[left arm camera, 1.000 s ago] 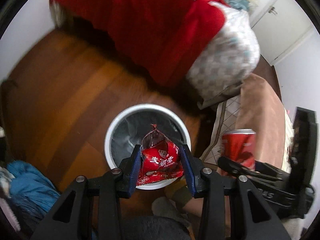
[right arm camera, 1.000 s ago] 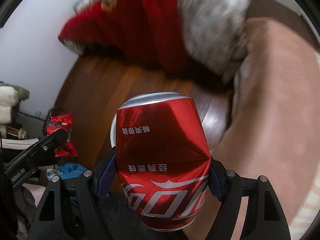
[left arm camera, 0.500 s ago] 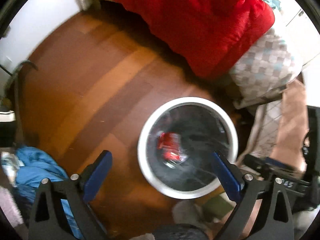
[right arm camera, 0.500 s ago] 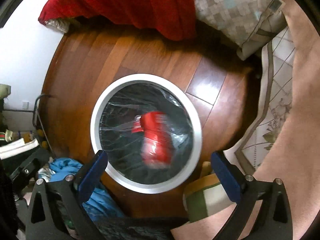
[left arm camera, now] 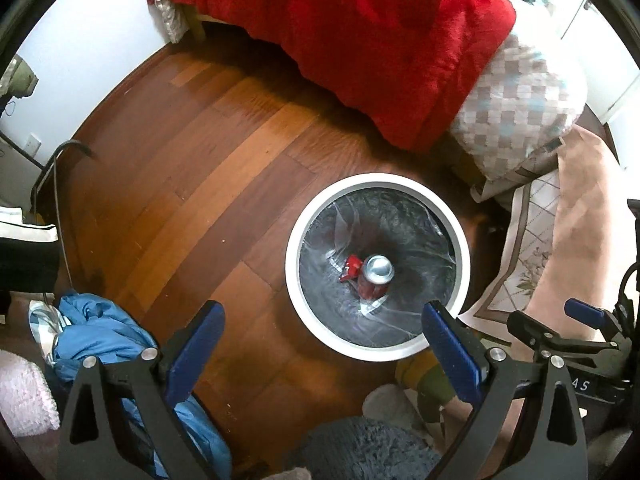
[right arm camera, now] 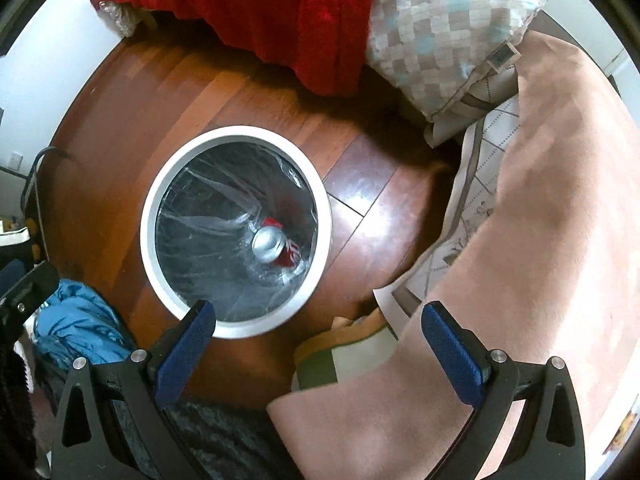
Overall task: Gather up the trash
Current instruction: 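Open both tools to drop the can and wrapper into the bin, then move both tools back over the table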
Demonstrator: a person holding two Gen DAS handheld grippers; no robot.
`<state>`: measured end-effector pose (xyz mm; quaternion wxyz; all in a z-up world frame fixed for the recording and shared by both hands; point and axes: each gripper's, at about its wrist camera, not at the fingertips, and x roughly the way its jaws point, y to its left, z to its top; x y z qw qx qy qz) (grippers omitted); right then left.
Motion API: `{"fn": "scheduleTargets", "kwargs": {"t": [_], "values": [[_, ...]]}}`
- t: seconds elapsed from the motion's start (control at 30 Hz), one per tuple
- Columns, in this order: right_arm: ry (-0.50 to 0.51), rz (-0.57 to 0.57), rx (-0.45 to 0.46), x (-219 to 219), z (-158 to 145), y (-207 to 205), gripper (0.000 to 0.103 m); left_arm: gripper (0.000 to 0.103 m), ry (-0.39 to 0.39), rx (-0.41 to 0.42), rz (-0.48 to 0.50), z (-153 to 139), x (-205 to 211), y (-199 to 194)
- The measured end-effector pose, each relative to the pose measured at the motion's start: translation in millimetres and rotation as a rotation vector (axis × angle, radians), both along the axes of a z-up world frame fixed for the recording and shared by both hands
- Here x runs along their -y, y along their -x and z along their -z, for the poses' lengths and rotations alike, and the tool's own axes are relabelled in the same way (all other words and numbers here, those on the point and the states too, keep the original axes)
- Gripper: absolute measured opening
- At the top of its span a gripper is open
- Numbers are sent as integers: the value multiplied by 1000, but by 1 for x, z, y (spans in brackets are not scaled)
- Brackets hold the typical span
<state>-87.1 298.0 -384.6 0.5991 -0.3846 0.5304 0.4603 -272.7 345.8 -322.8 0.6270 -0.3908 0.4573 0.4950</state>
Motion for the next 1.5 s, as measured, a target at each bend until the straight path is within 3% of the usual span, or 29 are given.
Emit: {"fn": "scheduleTargets", "kwargs": {"t": [0.3,0.6,0.83,0.93,1.07,1.23,1.37,1.5], "values": [[-78,-3,-17,22,-42,2,103,100,-60,4,11,-37,25,-3],[-226,30,-87,57,-114,-7,103,100,-161,29,28,-101,58,-10],[-376,90,-163,112,-180,-36,103,100,-276,64,67,-157,92,-39],[-420,136,-170,144,-201,-59,103,100,-300,93,115,-170,111,-70],[-444,233,-146,201,-218,-109,103,100,-285,132,210,-164,136,-134],[-389,428,-55,285,-208,-198,103,100,-209,147,351,-129,170,-227],[-315,676,-16,366,-176,-276,103,100,-121,143,460,-94,208,-304],[-271,943,-66,451,-132,-341,103,100,-19,147,548,-61,243,-371]]}}
